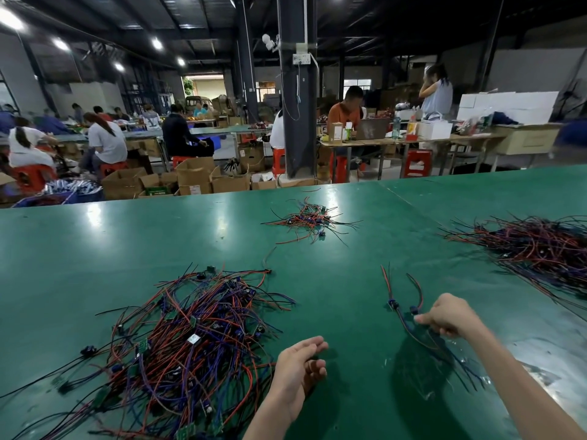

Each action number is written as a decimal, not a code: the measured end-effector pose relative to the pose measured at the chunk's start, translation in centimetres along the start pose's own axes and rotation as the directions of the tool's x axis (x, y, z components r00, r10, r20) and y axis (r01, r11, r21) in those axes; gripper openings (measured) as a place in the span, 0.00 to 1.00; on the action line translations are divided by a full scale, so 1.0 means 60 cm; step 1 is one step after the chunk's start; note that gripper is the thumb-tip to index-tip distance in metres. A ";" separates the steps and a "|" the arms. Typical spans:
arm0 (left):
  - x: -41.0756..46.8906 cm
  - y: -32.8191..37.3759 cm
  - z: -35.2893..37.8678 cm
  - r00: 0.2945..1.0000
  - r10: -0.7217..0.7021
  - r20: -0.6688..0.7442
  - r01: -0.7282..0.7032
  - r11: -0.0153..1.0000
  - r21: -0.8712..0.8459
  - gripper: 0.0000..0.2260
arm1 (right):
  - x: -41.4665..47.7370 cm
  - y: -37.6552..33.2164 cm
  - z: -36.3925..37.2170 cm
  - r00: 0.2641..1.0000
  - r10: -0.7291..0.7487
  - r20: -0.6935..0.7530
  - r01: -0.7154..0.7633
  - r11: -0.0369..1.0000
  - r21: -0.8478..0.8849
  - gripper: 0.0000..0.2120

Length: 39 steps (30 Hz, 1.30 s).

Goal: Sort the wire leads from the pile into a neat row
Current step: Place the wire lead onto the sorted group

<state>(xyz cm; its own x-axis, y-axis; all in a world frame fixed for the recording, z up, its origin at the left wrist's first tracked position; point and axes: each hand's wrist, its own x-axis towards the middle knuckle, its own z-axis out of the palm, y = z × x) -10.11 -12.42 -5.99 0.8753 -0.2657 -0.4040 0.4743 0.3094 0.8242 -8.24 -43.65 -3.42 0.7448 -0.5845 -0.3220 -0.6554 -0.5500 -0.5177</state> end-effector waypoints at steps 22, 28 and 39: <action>-0.003 -0.005 0.006 0.998 0.063 0.001 -0.063 0.995 0.083 0.07 | 0.043 -0.024 0.070 0.921 -0.190 -0.339 0.218 0.975 0.045 0.08; -0.001 -0.013 0.008 0.990 0.143 -0.005 -0.141 0.983 0.116 0.07 | 0.031 -0.028 0.077 0.919 -0.222 -0.325 0.250 0.967 0.045 0.17; -0.011 0.037 -0.022 0.709 0.705 -0.021 -0.608 0.627 0.487 0.11 | 0.017 -0.042 0.072 0.938 -0.247 -0.241 0.250 0.968 -0.018 0.17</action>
<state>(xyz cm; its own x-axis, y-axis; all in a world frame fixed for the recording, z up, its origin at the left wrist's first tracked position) -9.51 -10.35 -4.40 0.9570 0.0484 0.2859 -0.2810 -0.0894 0.9556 -5.28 -40.31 -5.89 0.8307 -0.5565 0.0171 -0.4503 -0.6895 -0.5673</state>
